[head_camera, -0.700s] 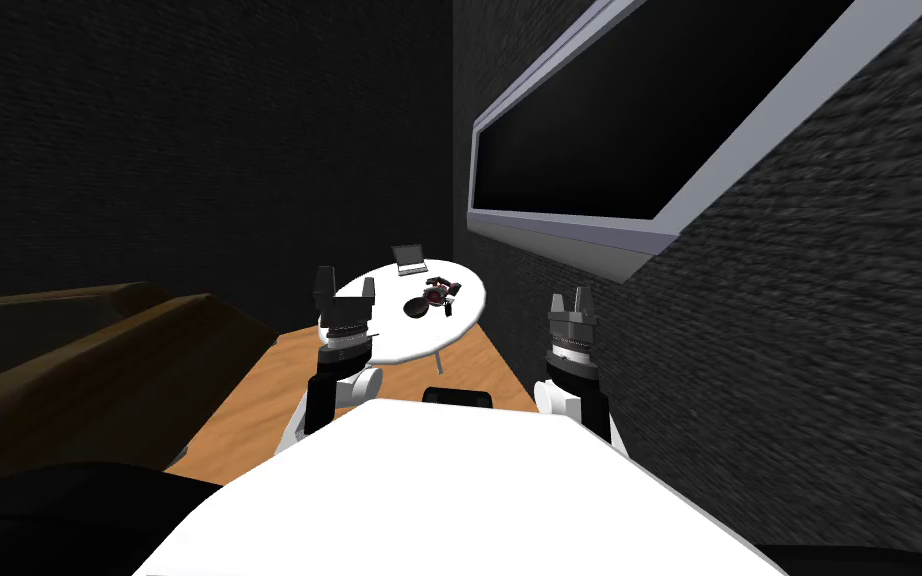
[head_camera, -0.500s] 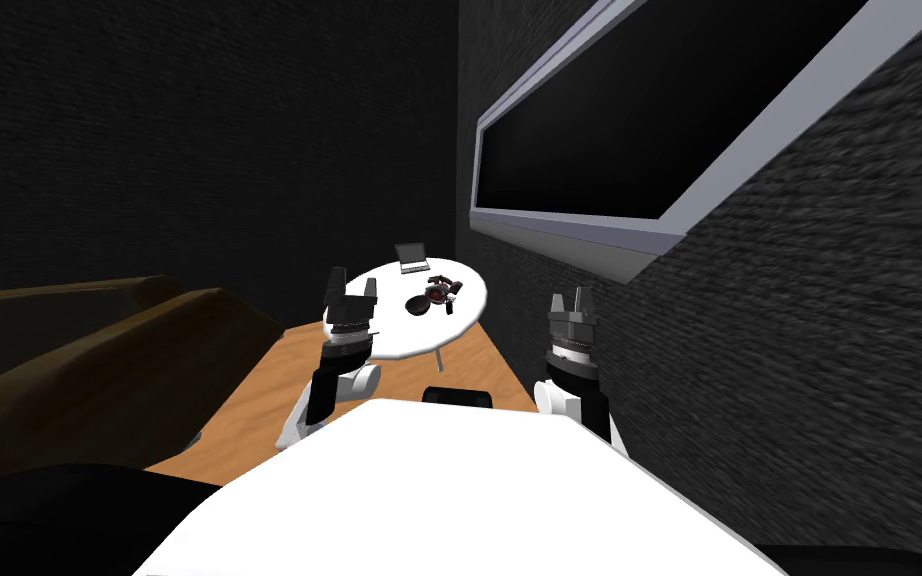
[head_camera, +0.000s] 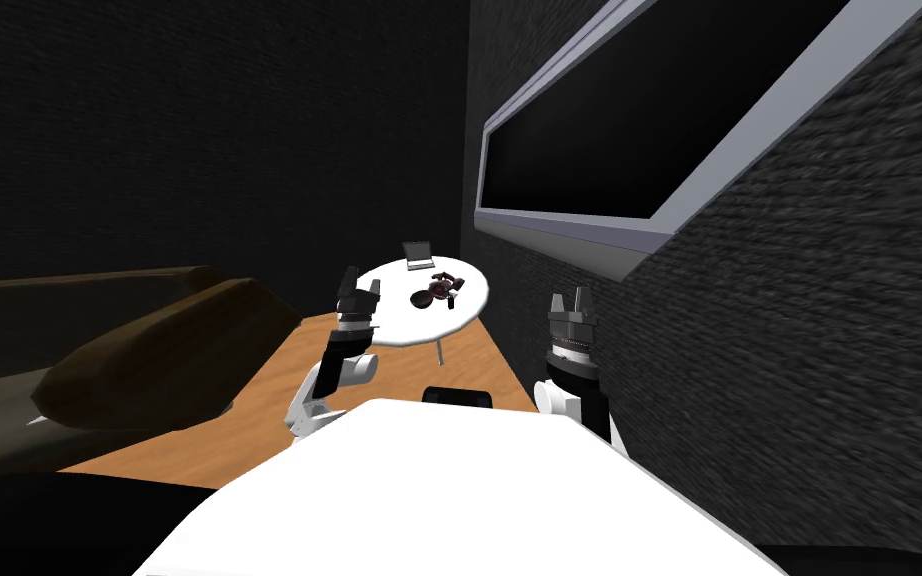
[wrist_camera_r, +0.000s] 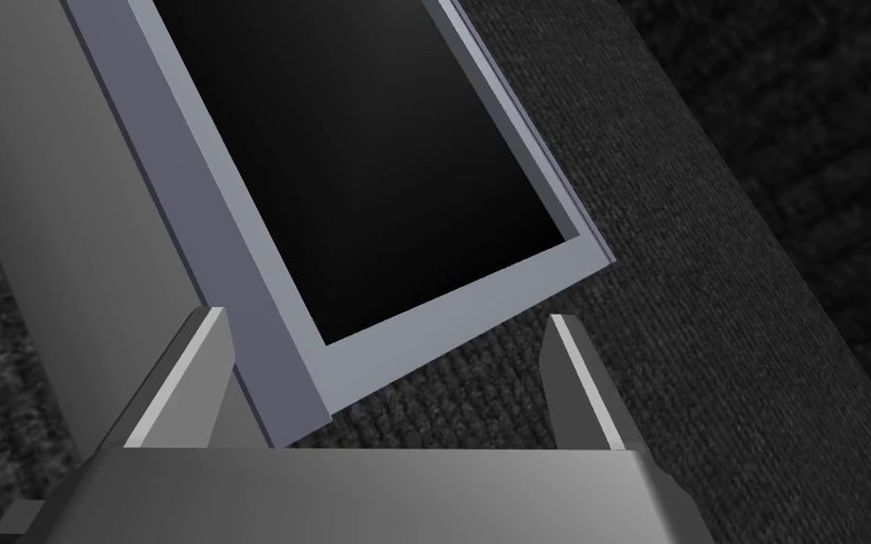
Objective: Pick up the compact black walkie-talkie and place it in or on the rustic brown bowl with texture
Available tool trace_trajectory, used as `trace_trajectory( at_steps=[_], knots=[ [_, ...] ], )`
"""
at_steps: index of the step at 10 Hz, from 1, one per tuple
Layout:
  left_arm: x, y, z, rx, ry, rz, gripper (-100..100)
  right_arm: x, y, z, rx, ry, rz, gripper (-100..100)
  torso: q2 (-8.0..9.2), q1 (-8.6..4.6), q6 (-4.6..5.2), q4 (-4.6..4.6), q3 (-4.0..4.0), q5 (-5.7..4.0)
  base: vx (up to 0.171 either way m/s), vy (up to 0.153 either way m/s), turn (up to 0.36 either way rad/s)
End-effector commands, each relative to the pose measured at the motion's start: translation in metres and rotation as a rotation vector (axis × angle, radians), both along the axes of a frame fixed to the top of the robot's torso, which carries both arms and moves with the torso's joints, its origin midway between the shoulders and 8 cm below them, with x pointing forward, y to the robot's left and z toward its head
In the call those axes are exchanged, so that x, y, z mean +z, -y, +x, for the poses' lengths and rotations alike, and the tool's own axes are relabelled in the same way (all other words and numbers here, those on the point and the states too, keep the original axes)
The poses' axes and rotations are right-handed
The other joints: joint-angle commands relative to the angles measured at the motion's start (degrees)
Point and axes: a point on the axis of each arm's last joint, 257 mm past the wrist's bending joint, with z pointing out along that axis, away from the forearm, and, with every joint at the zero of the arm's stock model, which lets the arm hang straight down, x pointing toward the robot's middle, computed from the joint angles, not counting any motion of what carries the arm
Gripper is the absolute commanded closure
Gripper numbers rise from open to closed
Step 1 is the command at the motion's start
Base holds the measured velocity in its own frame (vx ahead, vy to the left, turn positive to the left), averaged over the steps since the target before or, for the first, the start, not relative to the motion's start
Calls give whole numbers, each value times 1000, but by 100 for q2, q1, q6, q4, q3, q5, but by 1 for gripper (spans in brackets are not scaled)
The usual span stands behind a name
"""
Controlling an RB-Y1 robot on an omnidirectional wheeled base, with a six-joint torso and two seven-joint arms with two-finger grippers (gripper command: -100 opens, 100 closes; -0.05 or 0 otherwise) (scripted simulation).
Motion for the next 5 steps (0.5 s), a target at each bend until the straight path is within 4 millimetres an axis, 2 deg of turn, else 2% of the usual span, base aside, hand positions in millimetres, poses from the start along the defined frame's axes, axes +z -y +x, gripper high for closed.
trace_trajectory(
  at_steps=[1,4,5],
  knots=[
    [-11,-13,15,10,-34,-16,-100,0,0,0,0,0,0,0,0,0,0,0,0,0,-61,-31,97],
    [-32,-41,42,36,-106,-67,-100,0,0,0,0,0,0,0,-6,-1,-1,-2,-4,0,-64,-59,106],
    [-38,-43,45,39,-118,-71,-100,0,0,0,0,0,0,0,-5,-1,-1,-1,-3,0,-51,-48,58]
  ],
)
